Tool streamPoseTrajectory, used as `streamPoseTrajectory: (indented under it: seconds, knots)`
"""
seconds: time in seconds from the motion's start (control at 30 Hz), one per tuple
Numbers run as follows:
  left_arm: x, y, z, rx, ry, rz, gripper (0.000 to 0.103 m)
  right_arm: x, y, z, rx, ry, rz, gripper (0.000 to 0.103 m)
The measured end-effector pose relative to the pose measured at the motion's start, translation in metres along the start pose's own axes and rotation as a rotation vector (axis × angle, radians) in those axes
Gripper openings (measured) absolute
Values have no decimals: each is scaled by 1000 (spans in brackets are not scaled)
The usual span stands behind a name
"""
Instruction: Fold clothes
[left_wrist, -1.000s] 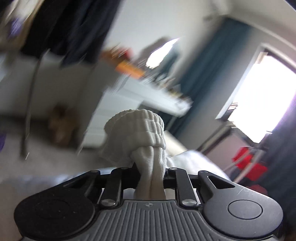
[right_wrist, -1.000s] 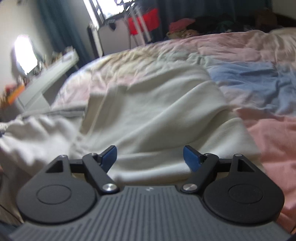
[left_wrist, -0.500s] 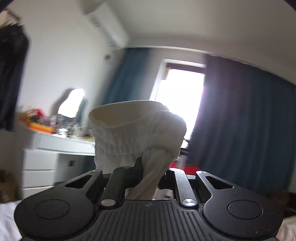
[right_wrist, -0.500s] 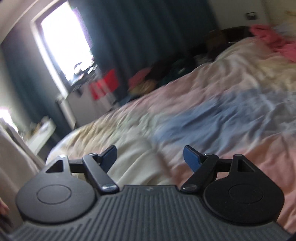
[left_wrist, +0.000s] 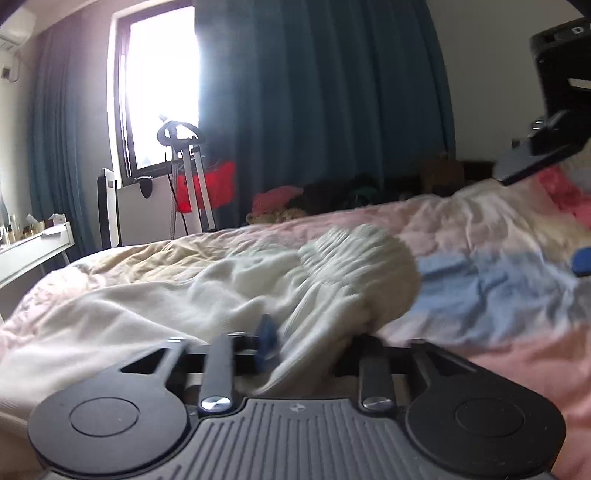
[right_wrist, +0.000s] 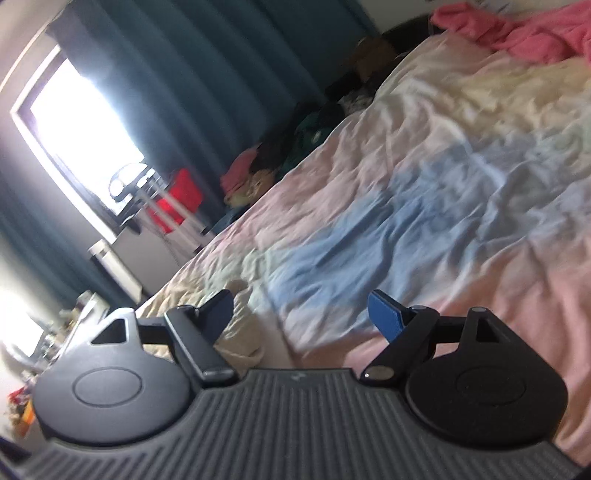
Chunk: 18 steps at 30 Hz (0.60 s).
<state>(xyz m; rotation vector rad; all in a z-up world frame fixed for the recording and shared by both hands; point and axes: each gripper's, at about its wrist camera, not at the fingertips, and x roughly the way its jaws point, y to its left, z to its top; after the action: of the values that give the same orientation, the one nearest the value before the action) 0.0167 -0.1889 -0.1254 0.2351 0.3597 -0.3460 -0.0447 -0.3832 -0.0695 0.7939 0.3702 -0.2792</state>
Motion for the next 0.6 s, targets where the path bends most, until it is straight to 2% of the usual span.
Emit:
streamPoseTrajectory:
  seconds: [0.03,0.1,0.17,0.23,0.37,0.5,0.6]
  knots:
    - [-3,6,0,0,23,-22,78,3,0,-1,13,23,27,83]
    - [-13,22,-1,-10,69,-88,83,12,2,-5,40,88,87,83]
    - [-24,42,2,-1,117,-115,88,22,4,-11,71,155,146,82]
    - [-33,52,9,41,139,-94,90,31,4,-19,108,215,175,82]
    - [-63,78,9,107,119,-31,96,46,10,-29,133,256,173,83]
    - [-72,98,2,83,112,52,96,61,16,-38,153,291,166,83]
    - [-77,102,3,67,126,58,97,73,23,-44,147,305,153,82]
